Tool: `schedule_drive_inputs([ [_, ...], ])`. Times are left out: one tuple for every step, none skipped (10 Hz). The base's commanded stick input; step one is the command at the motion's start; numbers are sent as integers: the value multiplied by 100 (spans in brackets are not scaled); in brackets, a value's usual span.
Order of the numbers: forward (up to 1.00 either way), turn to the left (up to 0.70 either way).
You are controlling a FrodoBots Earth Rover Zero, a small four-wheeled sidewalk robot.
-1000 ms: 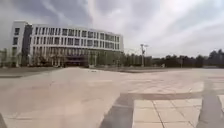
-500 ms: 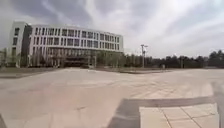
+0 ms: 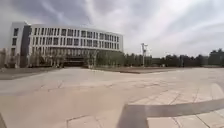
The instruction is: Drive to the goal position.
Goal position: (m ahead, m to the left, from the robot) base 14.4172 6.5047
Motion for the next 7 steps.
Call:
schedule_drive_inputs([
  [70, 0],
  [70, 0],
  [70, 0],
  [70, 0],
  [70, 0],
  [70, 0],
  [70, 0],
])
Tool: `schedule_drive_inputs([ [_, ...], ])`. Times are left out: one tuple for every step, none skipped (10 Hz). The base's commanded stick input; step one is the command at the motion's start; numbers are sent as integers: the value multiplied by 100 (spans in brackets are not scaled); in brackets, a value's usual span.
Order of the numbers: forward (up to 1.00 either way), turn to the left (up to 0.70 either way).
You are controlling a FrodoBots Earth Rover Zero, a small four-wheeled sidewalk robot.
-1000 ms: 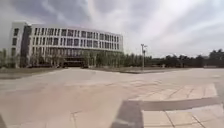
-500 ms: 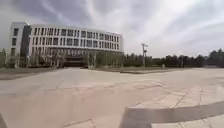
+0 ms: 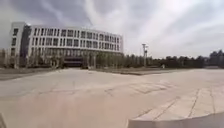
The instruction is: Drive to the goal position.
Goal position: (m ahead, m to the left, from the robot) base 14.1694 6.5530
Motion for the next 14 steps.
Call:
schedule_drive_inputs([
  [70, 0],
  [70, 0],
  [70, 0],
  [70, 0],
  [70, 0],
  [70, 0],
  [70, 0],
  [70, 0],
  [70, 0],
  [70, 0],
  [70, 0],
  [70, 0],
  [70, 0],
  [70, 0],
])
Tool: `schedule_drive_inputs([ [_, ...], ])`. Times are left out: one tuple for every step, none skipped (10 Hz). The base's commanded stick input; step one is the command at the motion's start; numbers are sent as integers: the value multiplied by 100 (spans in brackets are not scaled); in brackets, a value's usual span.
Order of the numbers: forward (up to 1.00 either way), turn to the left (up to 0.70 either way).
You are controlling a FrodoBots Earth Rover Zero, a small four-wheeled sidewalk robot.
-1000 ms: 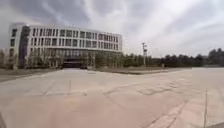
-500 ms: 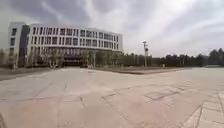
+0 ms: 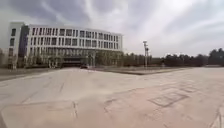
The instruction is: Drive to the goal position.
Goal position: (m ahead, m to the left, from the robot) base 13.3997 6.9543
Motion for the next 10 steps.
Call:
schedule_drive_inputs([
  [70, 0],
  [70, 0],
  [70, 0],
  [70, 7],
  [70, 33],
  [70, 35],
  [70, 35],
  [70, 35],
  [70, 31],
  [70, 0],
])
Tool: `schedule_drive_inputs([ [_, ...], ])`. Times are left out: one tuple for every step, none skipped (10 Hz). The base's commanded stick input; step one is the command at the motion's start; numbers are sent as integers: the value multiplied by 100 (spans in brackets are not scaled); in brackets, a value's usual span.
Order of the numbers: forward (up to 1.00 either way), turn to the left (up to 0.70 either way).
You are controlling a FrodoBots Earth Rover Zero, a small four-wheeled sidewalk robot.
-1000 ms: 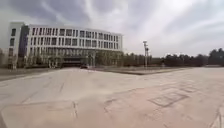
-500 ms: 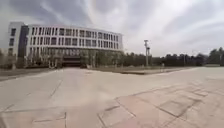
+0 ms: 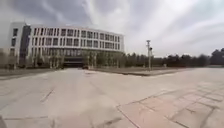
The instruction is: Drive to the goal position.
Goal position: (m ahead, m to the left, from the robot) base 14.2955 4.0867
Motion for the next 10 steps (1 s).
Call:
schedule_drive_inputs([
  [70, 0],
  [70, 0],
  [70, 0],
  [70, 0],
  [70, 0],
  [70, 0],
  [70, 0],
  [70, 0],
  [70, 0],
  [70, 0],
])
